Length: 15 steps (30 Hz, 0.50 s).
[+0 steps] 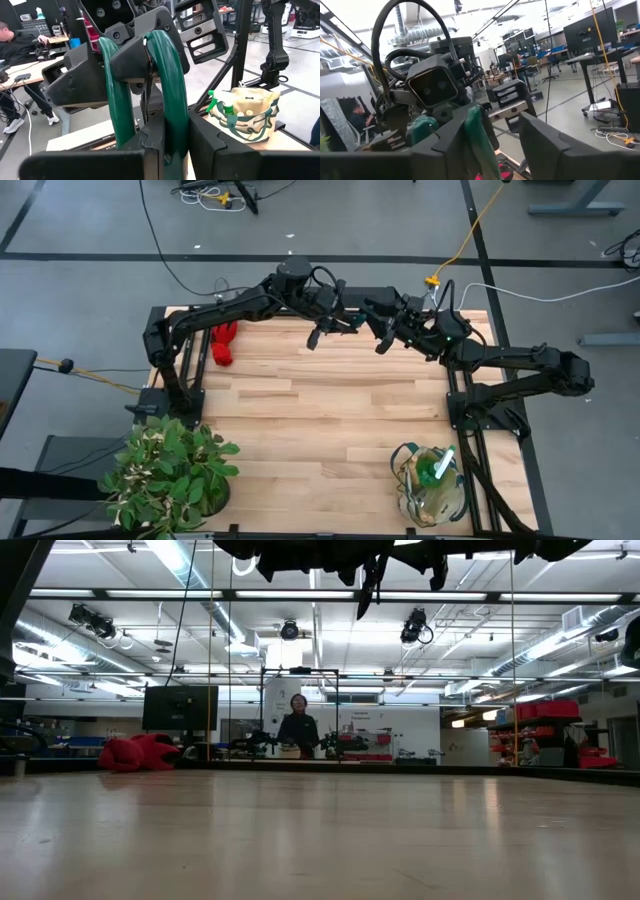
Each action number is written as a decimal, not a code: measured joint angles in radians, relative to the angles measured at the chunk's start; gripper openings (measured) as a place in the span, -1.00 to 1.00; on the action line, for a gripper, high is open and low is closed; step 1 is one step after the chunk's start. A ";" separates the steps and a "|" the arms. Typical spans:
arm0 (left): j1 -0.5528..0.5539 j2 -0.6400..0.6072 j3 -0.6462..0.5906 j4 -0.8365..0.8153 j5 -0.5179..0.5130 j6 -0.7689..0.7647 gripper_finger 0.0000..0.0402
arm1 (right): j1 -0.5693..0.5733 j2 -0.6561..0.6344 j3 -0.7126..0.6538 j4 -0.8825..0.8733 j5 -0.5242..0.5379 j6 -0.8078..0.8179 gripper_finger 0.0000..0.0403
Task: Pick & Place Garden tools in Gardening bag
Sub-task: Put the green shear scissors into the white gardening bag
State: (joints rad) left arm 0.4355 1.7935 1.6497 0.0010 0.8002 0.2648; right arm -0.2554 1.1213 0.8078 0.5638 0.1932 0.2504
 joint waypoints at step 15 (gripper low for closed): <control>0.000 0.000 0.000 0.000 -0.022 -0.001 -0.68 | 0.000 0.000 0.000 -0.003 -0.007 -0.023 -0.53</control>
State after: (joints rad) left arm 0.4355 1.7935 1.6497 0.0014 0.7783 0.2634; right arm -0.2552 1.1210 0.8078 0.5610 0.1865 0.2273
